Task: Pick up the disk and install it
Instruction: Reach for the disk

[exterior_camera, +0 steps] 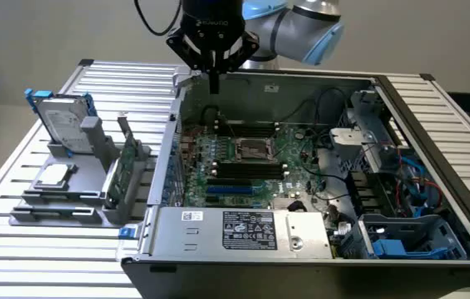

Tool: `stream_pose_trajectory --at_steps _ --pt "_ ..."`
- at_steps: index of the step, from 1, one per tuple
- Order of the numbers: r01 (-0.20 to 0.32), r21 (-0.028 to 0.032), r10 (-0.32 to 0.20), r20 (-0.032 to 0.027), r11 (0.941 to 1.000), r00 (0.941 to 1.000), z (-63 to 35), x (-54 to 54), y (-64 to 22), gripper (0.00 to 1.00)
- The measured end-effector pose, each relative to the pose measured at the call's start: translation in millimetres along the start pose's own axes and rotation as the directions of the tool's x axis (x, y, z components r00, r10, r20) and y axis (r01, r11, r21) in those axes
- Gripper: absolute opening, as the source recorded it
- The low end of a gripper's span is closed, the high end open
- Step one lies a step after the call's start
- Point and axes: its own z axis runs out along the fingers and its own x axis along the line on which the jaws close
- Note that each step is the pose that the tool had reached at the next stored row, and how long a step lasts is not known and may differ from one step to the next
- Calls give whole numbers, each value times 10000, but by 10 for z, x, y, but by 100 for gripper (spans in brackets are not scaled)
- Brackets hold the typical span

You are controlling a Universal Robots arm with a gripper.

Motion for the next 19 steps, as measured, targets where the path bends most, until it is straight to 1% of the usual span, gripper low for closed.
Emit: stream_pose_trajectory --at_steps 8,10,15,19 --pt "1 0 -1 0 10000 10000 0 1 0 11" --pt "-1 1 1 -1 10000 10000 -1 23 -1 11" --pt "0 0 0 1 10000 10000 -3 252 3 11" --pt "-1 0 1 0 10000 10000 -3 436 31 11"
